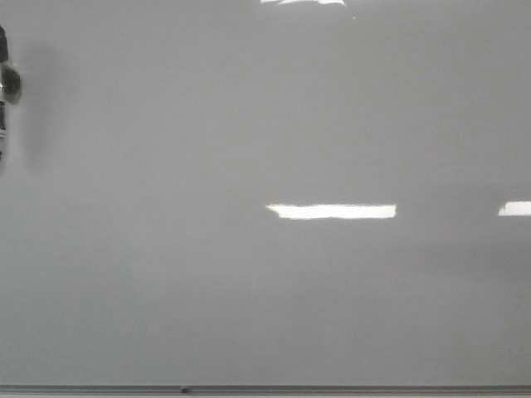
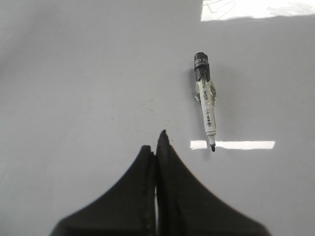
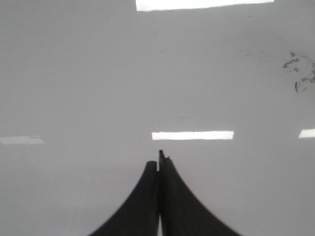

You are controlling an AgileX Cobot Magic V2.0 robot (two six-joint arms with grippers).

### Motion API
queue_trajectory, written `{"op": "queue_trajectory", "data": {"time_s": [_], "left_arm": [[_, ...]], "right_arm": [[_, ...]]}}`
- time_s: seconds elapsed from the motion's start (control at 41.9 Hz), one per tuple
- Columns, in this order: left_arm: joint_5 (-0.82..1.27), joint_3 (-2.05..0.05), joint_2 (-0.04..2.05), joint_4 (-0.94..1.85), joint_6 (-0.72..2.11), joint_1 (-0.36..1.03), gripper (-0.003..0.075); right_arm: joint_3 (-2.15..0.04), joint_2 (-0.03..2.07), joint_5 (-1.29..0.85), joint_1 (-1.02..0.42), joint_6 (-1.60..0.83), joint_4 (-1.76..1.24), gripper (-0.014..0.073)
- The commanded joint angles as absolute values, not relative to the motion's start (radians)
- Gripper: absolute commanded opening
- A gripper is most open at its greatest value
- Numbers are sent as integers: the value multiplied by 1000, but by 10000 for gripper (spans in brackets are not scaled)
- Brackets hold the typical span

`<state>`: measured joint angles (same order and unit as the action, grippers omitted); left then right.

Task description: Write number 5 on whiteboard

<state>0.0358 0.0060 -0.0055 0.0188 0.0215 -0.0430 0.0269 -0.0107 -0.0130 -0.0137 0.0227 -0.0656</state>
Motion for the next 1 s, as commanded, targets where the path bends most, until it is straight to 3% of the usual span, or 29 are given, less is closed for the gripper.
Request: {"op": "queue_trajectory", "data": {"time_s": [0.0,0.979], "left_arm": [[-50,13,-22,27,20,-37,-20],[-93,11,-22,27,20,-37,-20]], "right_arm": [[11,-30,70,-7,25,-60,-70],[11,-30,145,-7,25,-60,-70]]}}
